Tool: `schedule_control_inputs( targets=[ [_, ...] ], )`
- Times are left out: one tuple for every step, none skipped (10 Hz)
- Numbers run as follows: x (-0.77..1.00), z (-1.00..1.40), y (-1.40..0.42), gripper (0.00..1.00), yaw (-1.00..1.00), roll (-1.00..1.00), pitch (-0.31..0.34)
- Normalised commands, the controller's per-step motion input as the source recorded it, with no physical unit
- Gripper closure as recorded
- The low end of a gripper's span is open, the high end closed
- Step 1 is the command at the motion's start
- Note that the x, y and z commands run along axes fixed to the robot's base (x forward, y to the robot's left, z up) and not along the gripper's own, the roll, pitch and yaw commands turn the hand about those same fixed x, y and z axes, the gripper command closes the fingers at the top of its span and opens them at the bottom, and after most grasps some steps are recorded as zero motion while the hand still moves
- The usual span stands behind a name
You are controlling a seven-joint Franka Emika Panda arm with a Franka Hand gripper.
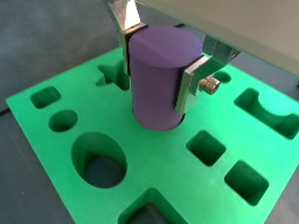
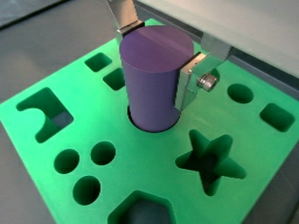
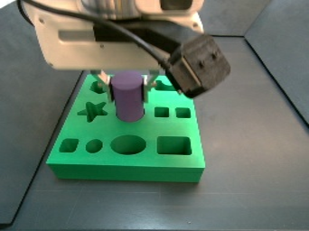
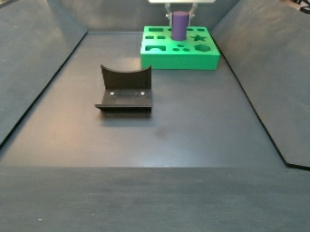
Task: Insert the round object.
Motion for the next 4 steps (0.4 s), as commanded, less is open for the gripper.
schedule_control_inputs(
  targets=[
    [0.0, -0.22, 0.0, 1.0, -0.02, -0.27, 0.0],
    [0.0, -0.14, 0.0, 1.0, 0.0, -0.2, -0.129],
    [-0.13, -0.21, -0.2, 1.0, 0.13, 0.06, -0.403],
    [0.0, 0.0, 0.0, 1.0, 0.0, -0.01, 0.0]
  ],
)
